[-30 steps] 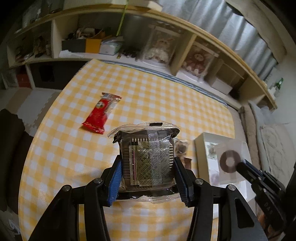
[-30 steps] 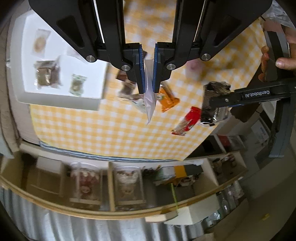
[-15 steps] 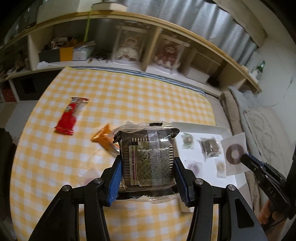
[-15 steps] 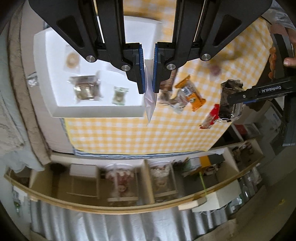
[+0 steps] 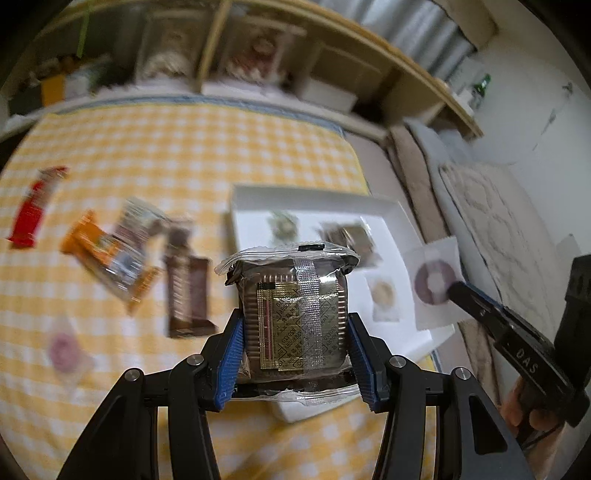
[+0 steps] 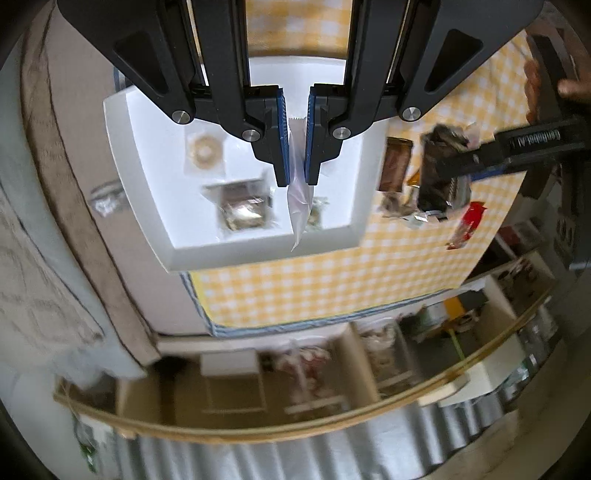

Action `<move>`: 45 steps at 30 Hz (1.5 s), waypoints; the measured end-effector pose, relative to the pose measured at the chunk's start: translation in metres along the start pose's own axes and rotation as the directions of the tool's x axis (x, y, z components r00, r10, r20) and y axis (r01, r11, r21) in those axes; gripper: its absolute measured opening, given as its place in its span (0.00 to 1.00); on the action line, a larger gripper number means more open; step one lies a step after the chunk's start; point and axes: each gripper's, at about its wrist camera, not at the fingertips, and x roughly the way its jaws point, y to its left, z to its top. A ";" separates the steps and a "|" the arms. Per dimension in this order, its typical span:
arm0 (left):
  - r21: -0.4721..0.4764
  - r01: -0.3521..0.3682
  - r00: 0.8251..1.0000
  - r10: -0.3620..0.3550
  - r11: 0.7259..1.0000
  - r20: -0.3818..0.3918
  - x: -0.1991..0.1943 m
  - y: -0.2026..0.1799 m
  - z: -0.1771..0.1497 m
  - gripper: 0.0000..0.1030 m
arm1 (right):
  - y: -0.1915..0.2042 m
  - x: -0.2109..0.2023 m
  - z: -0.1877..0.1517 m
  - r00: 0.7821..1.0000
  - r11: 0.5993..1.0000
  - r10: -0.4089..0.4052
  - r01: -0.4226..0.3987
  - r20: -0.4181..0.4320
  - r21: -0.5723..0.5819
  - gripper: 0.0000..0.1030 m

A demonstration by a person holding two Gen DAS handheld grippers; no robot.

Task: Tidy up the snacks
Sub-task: 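Carry both snacks over the white tray and open both tools to release them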

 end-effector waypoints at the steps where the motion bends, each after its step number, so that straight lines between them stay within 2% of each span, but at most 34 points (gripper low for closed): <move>1: -0.004 0.009 1.000 -0.009 1.000 -0.018 0.009 -0.001 0.000 0.50 | -0.006 0.002 -0.002 1.000 1.000 -0.001 0.001 -0.008 0.013 0.08; 8: -0.064 0.081 0.989 -0.088 0.995 -0.115 0.062 0.000 -0.001 0.50 | -0.042 0.018 -0.011 0.997 0.995 -0.013 0.020 -0.071 0.093 0.08; 14: -0.106 0.135 0.979 -0.149 0.985 -0.139 0.098 0.005 0.003 0.50 | -0.081 0.024 -0.015 0.991 0.980 -0.095 0.109 -0.090 0.169 0.08; 20: -0.112 0.116 0.981 -0.132 0.987 -0.140 0.122 0.010 0.005 0.50 | -0.119 0.032 -0.020 0.976 0.958 -0.177 0.200 -0.126 0.204 0.08; 27: -0.079 0.070 0.986 -0.080 0.994 -0.143 0.132 0.005 0.004 0.50 | -0.138 0.059 -0.026 0.970 0.954 -0.156 0.197 -0.187 0.227 0.08; 29: -0.076 0.052 0.986 -0.063 0.996 -0.157 0.137 0.002 0.003 0.50 | -0.138 0.067 -0.025 0.972 0.957 -0.130 0.175 -0.198 0.231 0.08; 33: -0.080 0.038 0.984 -0.052 0.996 -0.169 0.136 -0.003 0.000 0.52 | -0.138 0.076 -0.026 0.980 0.956 -0.022 0.078 -0.197 0.284 0.08; 34: -0.077 0.034 0.985 -0.046 0.996 -0.168 0.133 -0.003 0.000 0.52 | -0.138 0.076 -0.026 0.979 0.957 -0.030 0.086 -0.200 0.279 0.08; 37: -0.054 0.032 0.988 -0.040 0.998 -0.147 0.123 -0.006 0.003 0.58 | -0.139 0.074 -0.027 0.968 0.956 -0.120 0.172 -0.219 0.237 0.08; 40: -0.027 0.022 0.992 -0.025 0.999 -0.123 0.111 -0.008 0.005 0.63 | -0.144 0.070 -0.030 0.957 0.946 -0.188 0.237 -0.222 0.220 0.13; 42: -0.010 0.011 0.993 -0.012 1.000 -0.116 0.105 -0.010 0.005 0.65 | -0.148 0.066 -0.032 0.951 0.941 -0.205 0.256 -0.231 0.220 0.20; 44: 0.001 0.002 0.994 -0.002 1.000 -0.112 0.100 -0.011 0.005 0.67 | -0.151 0.061 -0.035 0.954 0.941 -0.188 0.243 -0.233 0.236 0.44; 45: 0.006 -0.003 0.994 0.003 1.000 -0.112 0.098 -0.012 0.004 0.69 | -0.150 0.058 -0.036 0.955 0.940 -0.190 0.244 -0.230 0.238 0.48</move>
